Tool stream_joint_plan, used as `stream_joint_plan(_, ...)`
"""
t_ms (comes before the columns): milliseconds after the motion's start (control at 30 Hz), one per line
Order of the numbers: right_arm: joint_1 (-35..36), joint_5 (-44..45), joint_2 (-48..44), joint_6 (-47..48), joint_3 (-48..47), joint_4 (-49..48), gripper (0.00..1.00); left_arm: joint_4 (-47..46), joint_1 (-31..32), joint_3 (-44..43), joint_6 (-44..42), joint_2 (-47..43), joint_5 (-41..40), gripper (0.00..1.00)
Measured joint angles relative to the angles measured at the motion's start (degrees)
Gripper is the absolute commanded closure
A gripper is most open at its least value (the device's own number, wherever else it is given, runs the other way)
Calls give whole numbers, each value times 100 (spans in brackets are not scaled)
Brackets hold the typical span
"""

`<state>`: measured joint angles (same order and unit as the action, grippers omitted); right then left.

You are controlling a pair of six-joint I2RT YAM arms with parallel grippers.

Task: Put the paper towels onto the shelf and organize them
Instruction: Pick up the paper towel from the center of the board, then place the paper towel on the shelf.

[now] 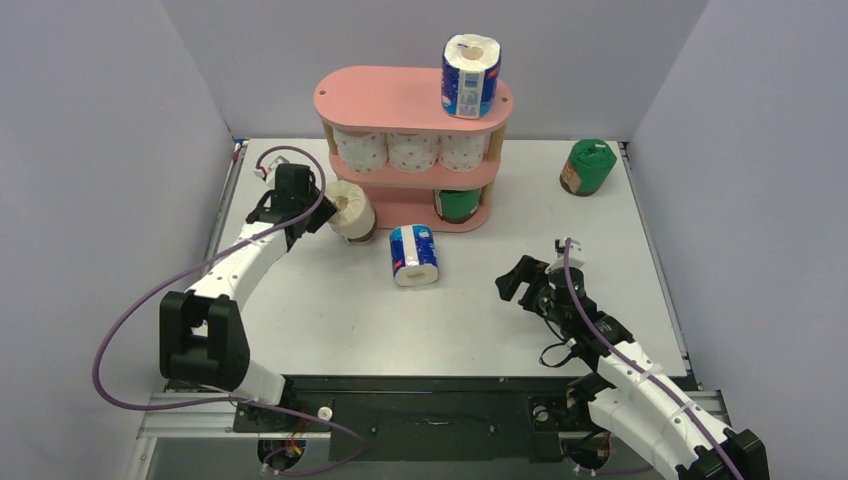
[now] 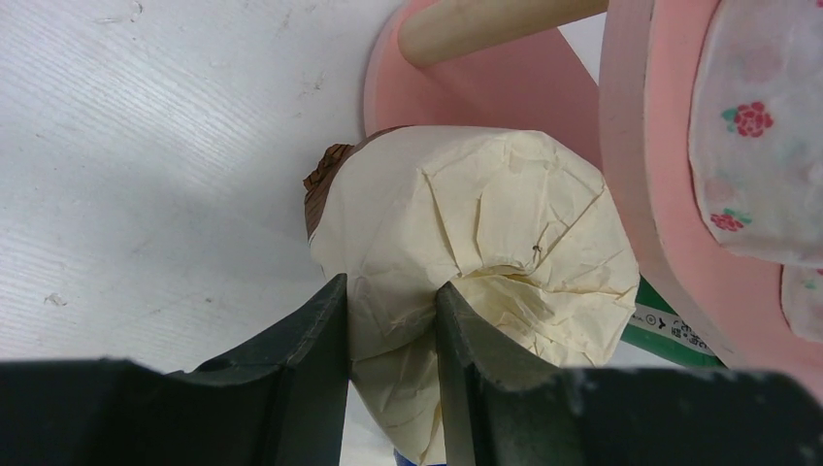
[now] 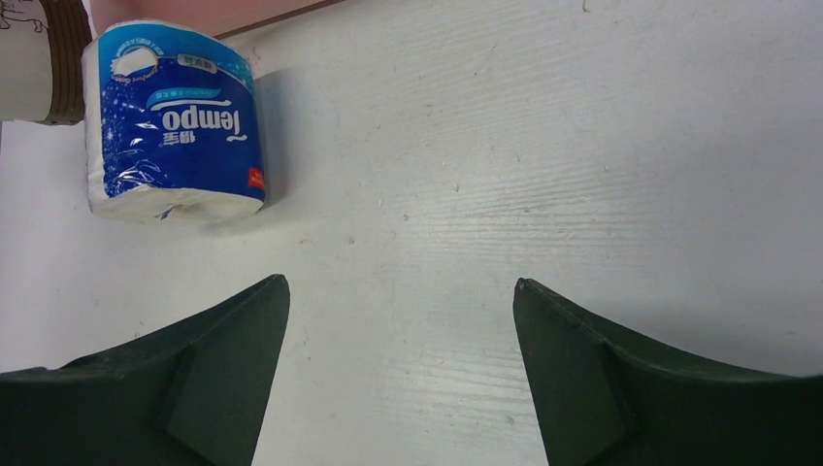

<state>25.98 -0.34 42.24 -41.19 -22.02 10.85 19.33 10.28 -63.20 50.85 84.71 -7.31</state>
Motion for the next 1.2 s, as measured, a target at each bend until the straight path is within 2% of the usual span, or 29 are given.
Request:
stream_joint_plan(400, 0, 127, -33, 22, -111, 151, 19, -293, 0, -280, 46, 693, 46, 81)
stream_joint_plan(1200, 0, 219, -160, 24, -114, 337, 19, -562, 70, -584, 146, 1156, 256, 82)
